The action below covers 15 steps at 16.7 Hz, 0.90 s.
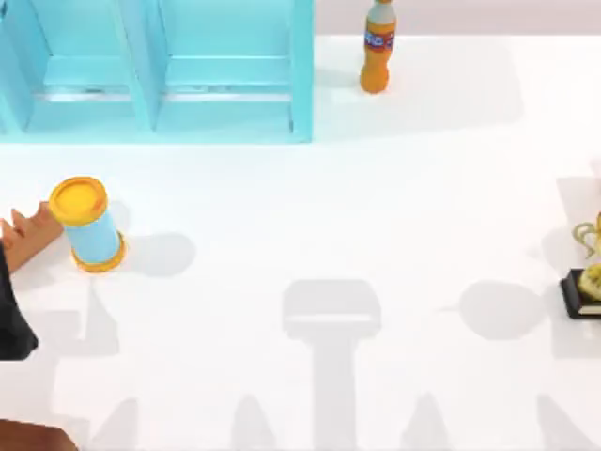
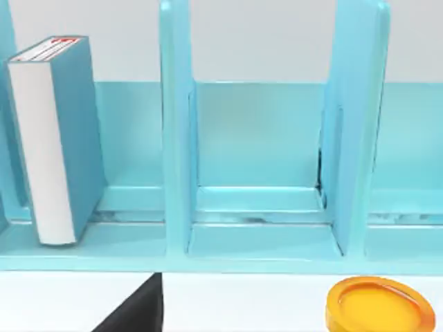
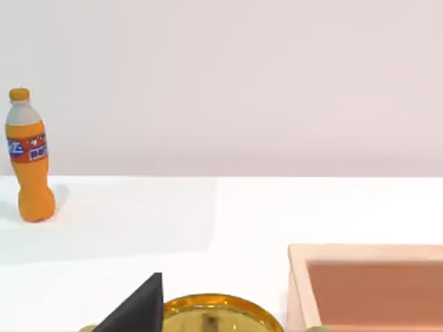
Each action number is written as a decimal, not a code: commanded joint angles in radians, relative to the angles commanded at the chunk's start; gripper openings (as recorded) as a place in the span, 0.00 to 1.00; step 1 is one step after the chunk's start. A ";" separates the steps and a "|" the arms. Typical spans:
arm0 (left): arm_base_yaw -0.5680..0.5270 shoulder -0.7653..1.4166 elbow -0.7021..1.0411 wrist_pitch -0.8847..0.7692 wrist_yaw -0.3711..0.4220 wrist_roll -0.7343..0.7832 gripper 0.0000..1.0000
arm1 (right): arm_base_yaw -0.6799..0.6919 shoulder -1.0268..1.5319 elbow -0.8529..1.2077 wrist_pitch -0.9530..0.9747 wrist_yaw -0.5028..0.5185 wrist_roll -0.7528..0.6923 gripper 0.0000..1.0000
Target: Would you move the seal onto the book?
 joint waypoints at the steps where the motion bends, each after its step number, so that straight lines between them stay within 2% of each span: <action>1: 0.000 0.000 0.000 0.000 0.000 0.000 1.00 | 0.000 0.000 0.000 0.000 0.000 0.000 1.00; 5: 0.019 0.061 0.032 0.046 0.020 0.000 1.00 | 0.000 0.000 0.000 0.000 0.000 0.000 1.00; 8: 0.062 0.218 0.107 0.155 0.067 0.001 1.00 | 0.000 0.000 0.000 0.000 0.000 0.000 1.00; 15: 0.221 0.883 0.383 0.556 0.241 0.005 1.00 | 0.000 0.000 0.000 0.000 0.000 0.000 1.00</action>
